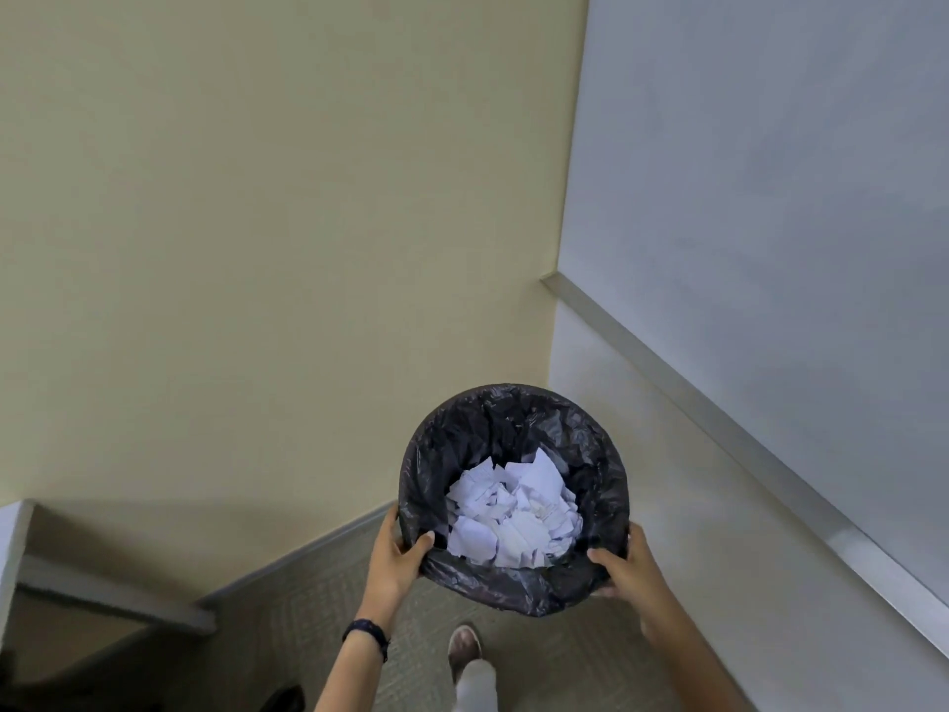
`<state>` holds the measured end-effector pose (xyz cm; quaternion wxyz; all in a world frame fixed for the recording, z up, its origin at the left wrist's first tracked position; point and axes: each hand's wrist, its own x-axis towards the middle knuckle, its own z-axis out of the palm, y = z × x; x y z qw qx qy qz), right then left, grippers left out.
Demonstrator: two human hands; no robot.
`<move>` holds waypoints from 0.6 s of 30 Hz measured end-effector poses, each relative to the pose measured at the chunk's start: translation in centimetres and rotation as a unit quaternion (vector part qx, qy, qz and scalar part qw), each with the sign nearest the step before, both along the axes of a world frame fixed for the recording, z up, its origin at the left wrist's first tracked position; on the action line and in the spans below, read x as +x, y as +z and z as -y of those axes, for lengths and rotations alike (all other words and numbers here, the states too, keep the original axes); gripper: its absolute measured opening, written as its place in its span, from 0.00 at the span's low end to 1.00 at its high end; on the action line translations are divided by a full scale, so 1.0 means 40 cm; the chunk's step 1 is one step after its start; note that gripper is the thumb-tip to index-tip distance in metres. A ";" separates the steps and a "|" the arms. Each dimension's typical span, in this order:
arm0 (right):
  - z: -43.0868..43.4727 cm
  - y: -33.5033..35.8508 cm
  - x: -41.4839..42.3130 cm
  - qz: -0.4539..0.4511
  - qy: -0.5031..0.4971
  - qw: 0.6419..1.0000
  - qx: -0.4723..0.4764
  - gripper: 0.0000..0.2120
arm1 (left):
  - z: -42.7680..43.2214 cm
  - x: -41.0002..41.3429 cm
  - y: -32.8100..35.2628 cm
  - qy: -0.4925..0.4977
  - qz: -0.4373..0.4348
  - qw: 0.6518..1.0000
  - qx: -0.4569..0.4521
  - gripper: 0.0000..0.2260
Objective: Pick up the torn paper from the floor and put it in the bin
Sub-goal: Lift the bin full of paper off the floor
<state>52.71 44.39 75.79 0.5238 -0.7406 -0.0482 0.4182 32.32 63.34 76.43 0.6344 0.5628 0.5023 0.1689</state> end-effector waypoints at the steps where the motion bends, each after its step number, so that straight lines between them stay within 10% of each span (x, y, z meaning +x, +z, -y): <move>1: -0.031 -0.034 0.024 -0.002 0.006 1.000 -0.024 0.27 | -0.043 0.026 -0.035 -0.012 -0.005 1.000 -0.003 0.24; 18: -0.460 -0.685 0.433 -0.162 -0.105 0.964 -0.182 0.33 | -0.484 0.474 -0.681 -0.066 -0.116 0.981 -0.142 0.29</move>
